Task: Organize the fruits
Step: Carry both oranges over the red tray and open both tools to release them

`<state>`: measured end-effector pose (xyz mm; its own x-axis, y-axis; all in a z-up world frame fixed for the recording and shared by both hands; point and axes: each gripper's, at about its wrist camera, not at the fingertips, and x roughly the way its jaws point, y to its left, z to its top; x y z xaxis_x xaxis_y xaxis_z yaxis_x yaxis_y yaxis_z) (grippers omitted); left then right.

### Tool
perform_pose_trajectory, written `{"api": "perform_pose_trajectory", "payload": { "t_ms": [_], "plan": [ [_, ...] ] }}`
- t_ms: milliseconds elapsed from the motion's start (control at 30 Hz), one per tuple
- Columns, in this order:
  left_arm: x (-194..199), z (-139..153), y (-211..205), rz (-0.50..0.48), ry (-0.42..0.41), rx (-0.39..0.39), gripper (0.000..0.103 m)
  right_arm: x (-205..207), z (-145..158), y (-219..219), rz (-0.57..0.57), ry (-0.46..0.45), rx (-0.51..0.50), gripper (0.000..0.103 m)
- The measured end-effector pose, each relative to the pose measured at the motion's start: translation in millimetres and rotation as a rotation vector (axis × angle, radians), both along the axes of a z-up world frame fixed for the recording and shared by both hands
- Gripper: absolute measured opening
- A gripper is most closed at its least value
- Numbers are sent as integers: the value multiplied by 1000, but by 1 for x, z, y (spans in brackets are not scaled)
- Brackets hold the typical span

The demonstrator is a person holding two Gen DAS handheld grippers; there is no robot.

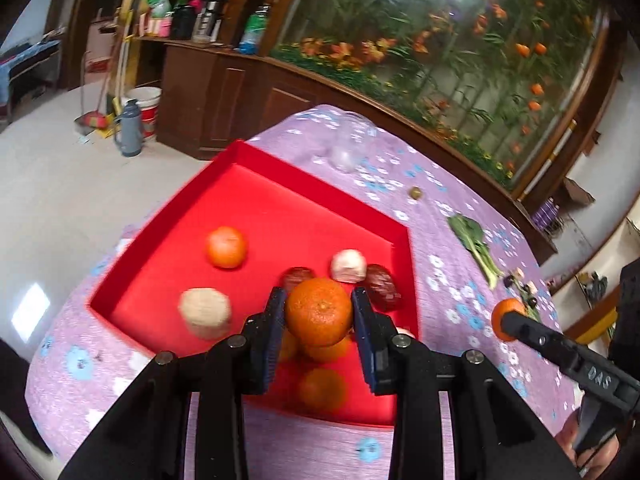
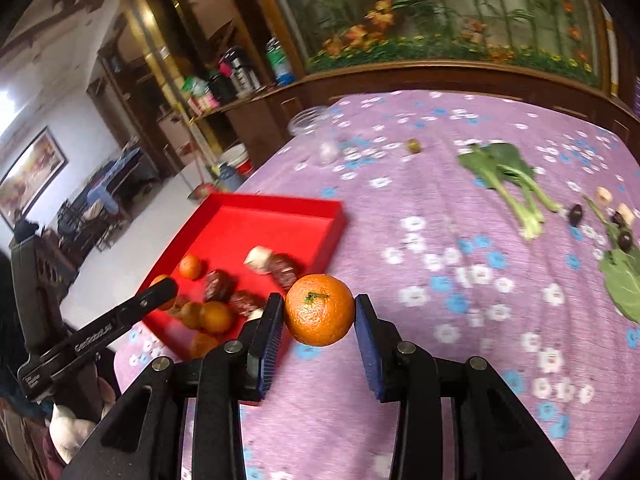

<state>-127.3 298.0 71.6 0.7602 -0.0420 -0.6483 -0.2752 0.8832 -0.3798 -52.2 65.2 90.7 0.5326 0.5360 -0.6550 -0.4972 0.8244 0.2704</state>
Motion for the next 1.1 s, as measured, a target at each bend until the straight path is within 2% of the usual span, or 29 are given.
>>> {"api": "perform_pose_trajectory", "payload": {
  "t_ms": [333, 533, 733, 833, 900, 967, 1100],
  "plan": [
    [8, -17, 36, 51, 40, 10, 32, -13, -29, 87, 160, 17, -114, 40],
    [28, -22, 47, 46, 68, 6, 32, -12, -48, 108, 198, 40, -145, 40],
    [46, -18, 44, 26, 73, 19, 32, -16, -50, 118, 211, -8, -182, 40],
    [54, -16, 41, 14, 74, 25, 44, -23, -52, 120, 223, -32, -200, 41],
    [56, -14, 40, 14, 72, 30, 57, -27, -53, 121, 237, -41, -207, 41],
    [55, -11, 38, 11, 66, 27, 59, -30, -53, 122, 241, -56, -214, 41],
    [48, -7, 36, 19, 61, 20, 64, -33, -52, 118, 236, -59, -198, 49]
  ]
}}
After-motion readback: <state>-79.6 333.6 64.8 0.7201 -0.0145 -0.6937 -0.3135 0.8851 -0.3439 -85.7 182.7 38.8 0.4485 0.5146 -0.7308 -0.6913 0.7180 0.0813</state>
